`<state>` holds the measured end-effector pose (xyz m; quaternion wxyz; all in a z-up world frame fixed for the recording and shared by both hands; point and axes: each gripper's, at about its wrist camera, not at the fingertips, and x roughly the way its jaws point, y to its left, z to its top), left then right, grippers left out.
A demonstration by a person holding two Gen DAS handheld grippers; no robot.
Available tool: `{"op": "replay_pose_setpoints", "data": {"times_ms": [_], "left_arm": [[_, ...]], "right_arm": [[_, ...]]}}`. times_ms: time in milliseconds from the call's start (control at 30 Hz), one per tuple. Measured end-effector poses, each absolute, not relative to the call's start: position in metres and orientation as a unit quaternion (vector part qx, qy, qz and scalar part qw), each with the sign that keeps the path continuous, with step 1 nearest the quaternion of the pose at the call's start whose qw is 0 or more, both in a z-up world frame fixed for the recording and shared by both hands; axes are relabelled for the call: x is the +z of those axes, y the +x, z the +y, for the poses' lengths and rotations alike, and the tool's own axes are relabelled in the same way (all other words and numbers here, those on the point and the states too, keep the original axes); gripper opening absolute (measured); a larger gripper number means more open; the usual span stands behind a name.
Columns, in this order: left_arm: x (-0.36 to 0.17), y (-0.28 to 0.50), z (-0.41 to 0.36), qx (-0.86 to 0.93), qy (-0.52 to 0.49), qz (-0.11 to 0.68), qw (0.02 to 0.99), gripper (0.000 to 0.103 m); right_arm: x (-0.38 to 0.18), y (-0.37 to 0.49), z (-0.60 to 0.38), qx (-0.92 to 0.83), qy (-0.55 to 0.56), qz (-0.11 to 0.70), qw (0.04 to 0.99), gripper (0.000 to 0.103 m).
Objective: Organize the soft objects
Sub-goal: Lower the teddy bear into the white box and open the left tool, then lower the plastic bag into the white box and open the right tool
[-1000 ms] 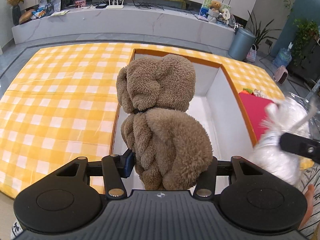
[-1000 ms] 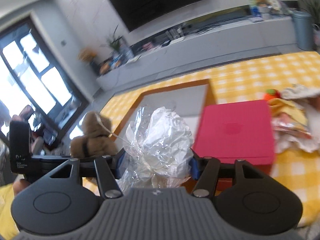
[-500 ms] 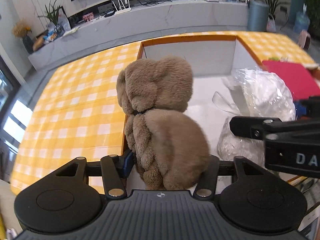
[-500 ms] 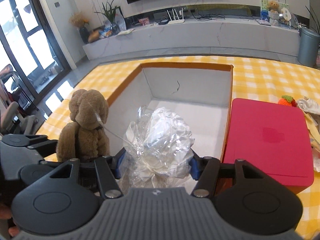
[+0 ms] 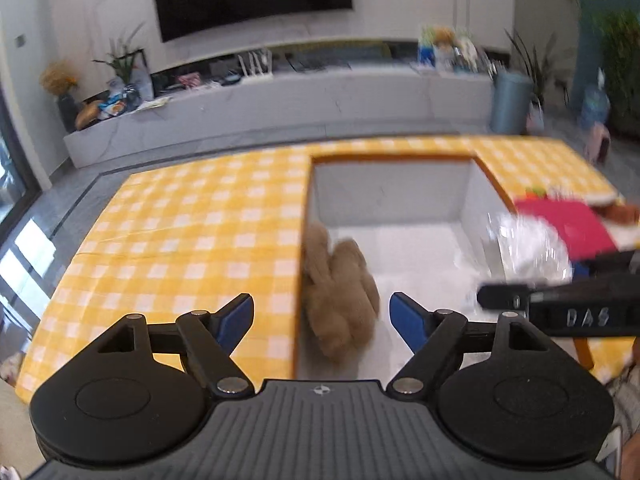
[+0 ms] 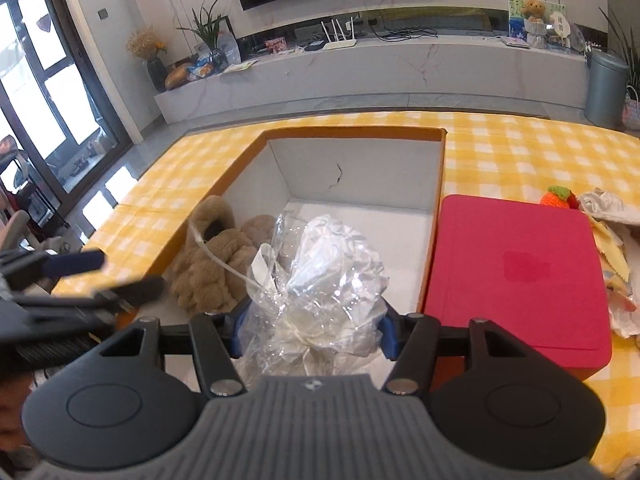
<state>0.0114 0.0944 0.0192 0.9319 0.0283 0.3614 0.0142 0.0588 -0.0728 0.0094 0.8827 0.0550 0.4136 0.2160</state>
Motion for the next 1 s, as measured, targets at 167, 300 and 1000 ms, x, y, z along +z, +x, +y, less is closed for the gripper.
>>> {"op": "replay_pose_setpoints", "data": {"times_ms": [167,300,1000], "left_arm": [[0.024,0.006,0.121,0.044,-0.025,0.312,0.949,0.097],[0.024,0.008,0.131,0.051,-0.037,0.31,0.949,0.097],[0.019,0.006,0.141,0.032,-0.075,0.331,0.94,0.097]], "right_arm": [[0.0,0.065,-0.054,0.188,0.007,0.426,0.885,0.059],[-0.006,0.072,-0.038,0.195,-0.002,0.441,0.876,0.059],[-0.015,0.07,-0.006,0.239,-0.01,0.477,0.846,0.096]]}}
